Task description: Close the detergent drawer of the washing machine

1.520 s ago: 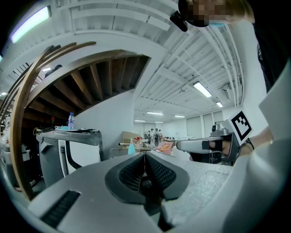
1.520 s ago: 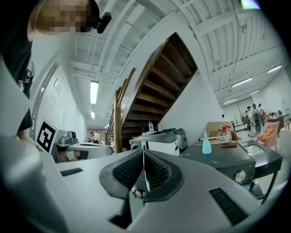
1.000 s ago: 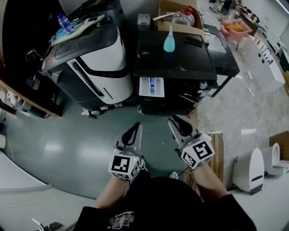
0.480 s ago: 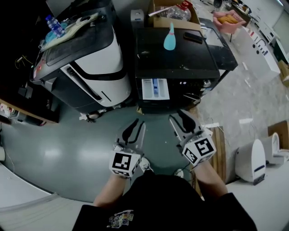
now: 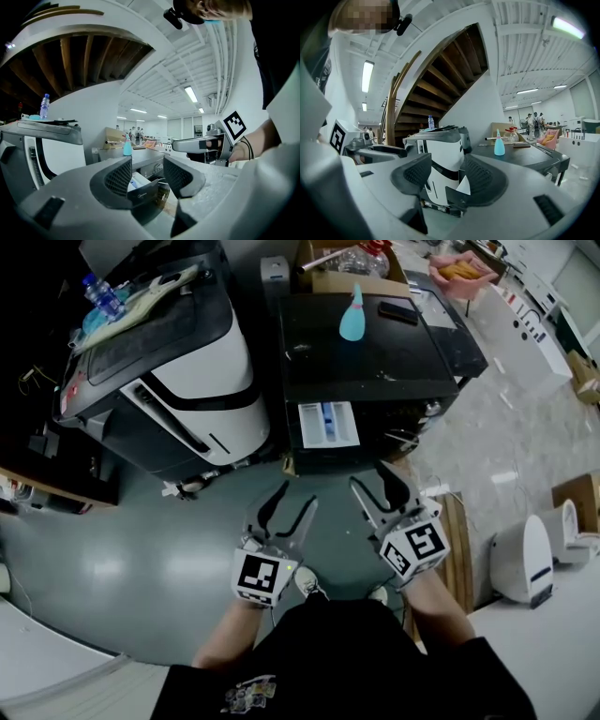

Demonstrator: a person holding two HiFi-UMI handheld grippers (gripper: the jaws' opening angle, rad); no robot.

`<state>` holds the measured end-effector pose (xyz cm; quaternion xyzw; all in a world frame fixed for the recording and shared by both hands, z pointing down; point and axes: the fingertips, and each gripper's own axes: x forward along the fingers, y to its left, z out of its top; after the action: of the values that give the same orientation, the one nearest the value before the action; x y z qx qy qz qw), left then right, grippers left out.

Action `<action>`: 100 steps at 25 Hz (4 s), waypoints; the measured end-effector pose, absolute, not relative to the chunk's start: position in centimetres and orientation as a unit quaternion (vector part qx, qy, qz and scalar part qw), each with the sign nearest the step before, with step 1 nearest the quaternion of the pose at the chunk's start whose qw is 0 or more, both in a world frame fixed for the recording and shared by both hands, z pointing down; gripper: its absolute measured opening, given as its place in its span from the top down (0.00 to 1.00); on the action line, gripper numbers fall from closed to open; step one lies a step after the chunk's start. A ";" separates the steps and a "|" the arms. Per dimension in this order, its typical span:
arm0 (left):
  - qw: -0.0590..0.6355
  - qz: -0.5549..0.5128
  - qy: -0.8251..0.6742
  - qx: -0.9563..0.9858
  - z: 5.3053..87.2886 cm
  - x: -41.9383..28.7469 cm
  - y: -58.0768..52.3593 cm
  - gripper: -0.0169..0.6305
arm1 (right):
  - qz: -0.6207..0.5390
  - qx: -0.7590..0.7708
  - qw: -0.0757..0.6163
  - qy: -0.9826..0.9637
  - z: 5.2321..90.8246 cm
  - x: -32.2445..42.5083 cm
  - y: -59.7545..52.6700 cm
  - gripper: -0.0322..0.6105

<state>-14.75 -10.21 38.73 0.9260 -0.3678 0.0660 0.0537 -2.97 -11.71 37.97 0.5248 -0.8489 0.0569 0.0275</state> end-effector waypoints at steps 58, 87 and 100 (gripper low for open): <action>0.171 0.148 -0.309 0.924 52.9 -4.4 -18.3 0.97 | 0.238 0.526 0.134 -0.805 62.4 6.4 -23.2 0.70; 0.188 0.144 -0.314 0.919 55.1 -2.2 -20.6 0.97 | 0.263 0.535 0.110 -0.795 64.7 6.2 -26.3 0.82; 0.190 0.137 -0.327 0.915 55.4 -2.3 -22.6 0.97 | 0.270 0.546 0.098 -0.787 64.8 6.6 -30.7 0.84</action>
<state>-2.32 -22.59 55.37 0.9154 -0.3271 0.1369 0.1904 6.55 -30.65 64.76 0.5459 -0.7872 0.2697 0.0983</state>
